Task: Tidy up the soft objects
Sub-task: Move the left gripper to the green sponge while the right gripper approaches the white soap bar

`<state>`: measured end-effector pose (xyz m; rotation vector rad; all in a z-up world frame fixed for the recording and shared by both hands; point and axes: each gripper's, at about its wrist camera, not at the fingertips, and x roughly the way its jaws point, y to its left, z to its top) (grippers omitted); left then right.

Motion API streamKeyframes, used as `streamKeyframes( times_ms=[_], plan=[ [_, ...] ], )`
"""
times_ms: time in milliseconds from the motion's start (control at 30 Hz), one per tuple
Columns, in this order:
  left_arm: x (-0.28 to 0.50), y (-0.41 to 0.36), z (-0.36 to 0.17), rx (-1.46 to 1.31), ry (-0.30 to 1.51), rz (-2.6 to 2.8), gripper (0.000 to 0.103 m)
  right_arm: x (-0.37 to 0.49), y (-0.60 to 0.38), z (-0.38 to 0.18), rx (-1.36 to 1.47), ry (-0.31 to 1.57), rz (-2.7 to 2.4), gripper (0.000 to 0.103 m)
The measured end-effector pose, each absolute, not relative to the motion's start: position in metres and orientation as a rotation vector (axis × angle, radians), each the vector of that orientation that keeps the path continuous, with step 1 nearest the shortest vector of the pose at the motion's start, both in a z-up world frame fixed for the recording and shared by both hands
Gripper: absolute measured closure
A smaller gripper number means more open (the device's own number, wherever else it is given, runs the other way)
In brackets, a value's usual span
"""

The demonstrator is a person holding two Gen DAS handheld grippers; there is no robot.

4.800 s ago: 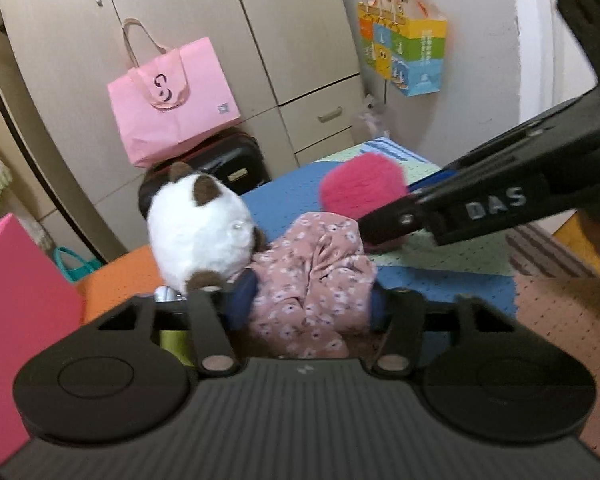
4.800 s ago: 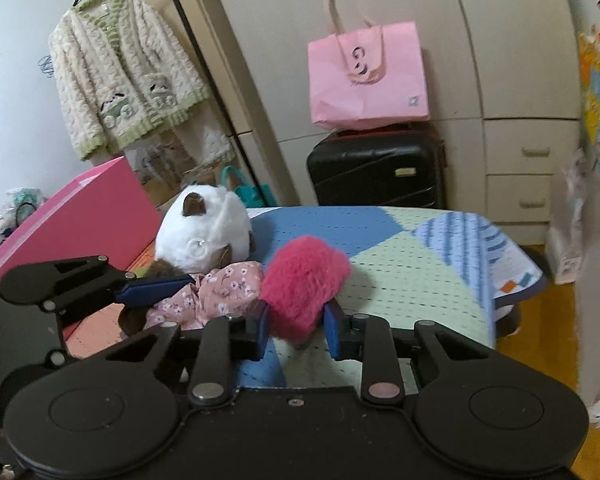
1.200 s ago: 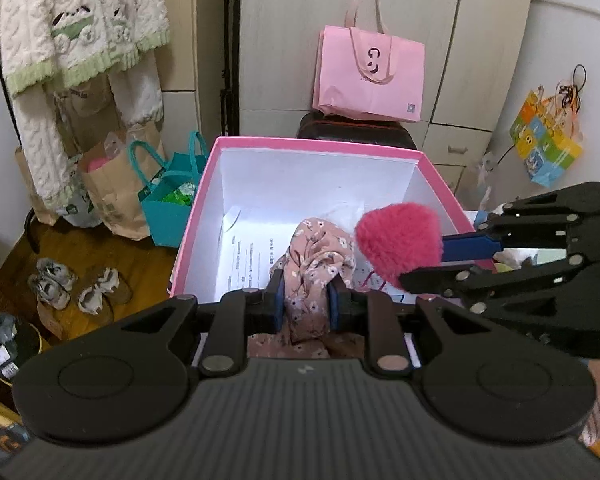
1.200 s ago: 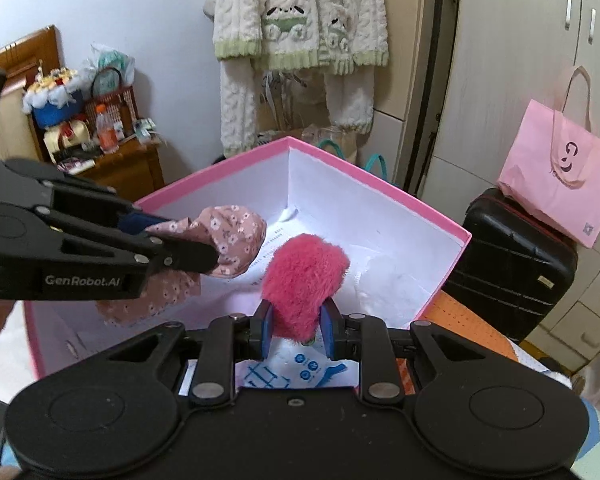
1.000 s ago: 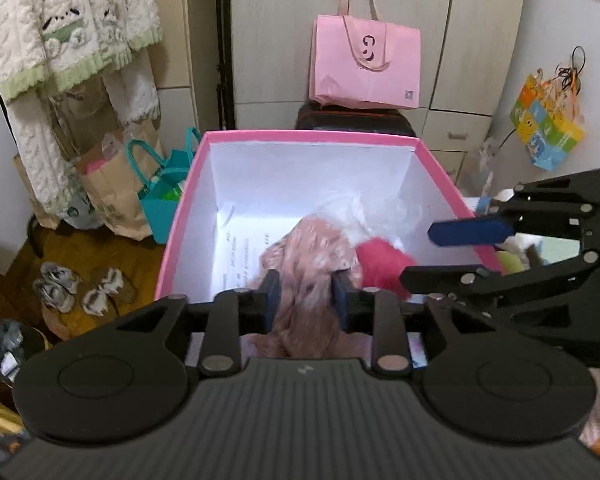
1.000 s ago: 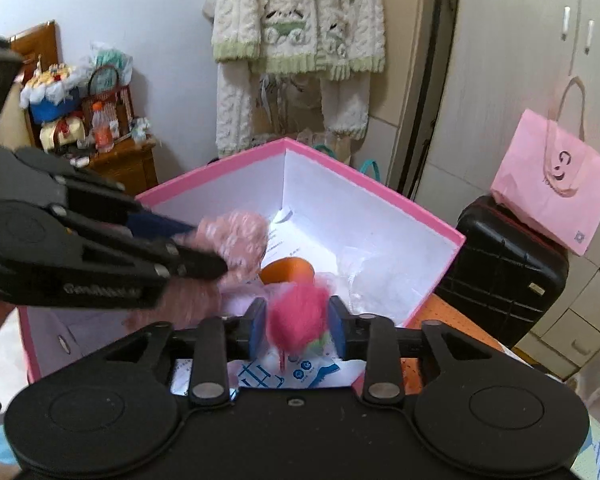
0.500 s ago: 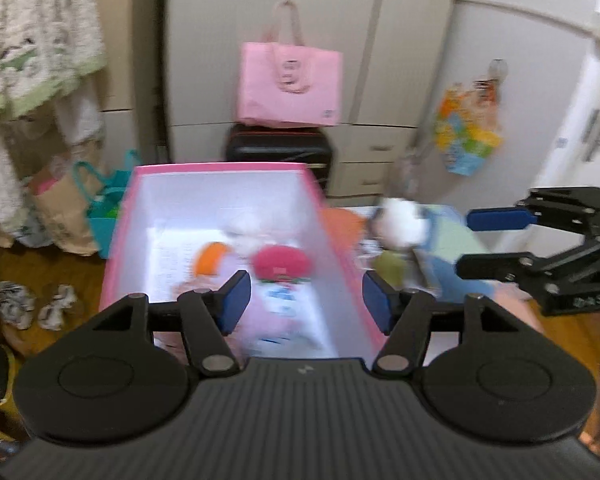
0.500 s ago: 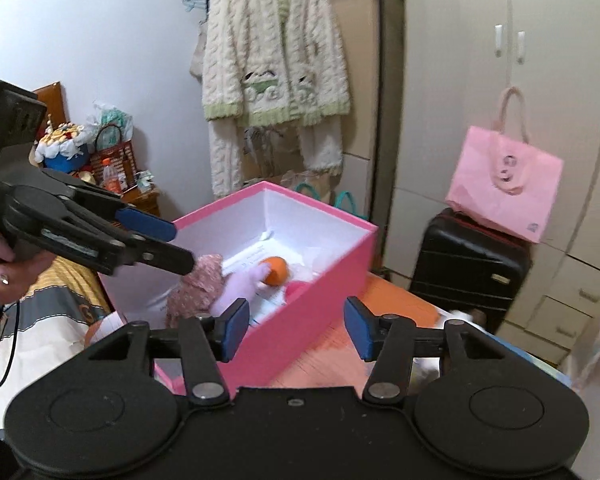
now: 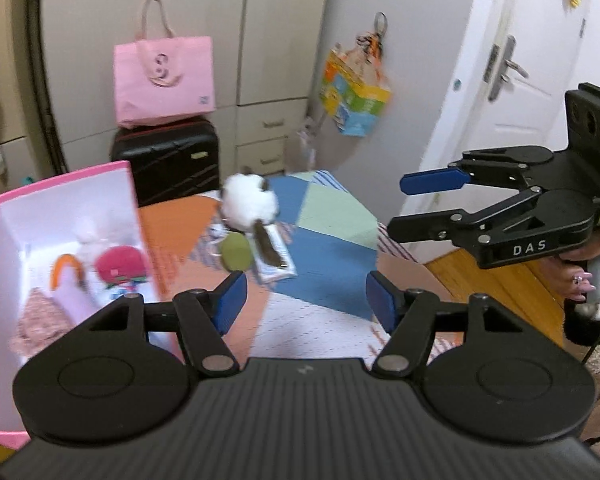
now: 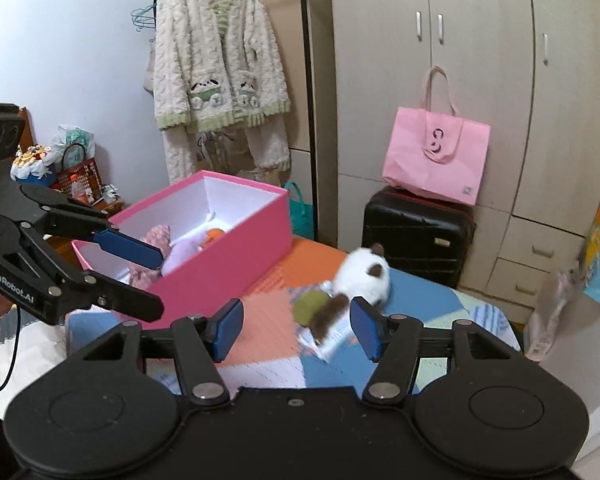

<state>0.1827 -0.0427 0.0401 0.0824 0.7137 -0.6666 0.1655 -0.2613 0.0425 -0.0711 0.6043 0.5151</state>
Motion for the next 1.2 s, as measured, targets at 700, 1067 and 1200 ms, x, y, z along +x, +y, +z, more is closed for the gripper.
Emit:
streamKeyframes(
  times_ms=[700,1067,1200],
  plan=[
    [0.269,-0.105,-0.030,0.059,0.715,-0.338,0.051,0.214,-0.263,-0.066,-0.180,0.619,0.612,0.036],
    [0.307,-0.113,-0.058,0.038,0.782,-0.254,0.064,0.251,-0.234,-0.090,-0.275,0.629,0.610,0.030],
    [0.314,-0.115,-0.066,0.036,0.805,-0.258,0.064,0.259,-0.234,-0.093,-0.279,0.628,0.625,0.028]
  ],
)
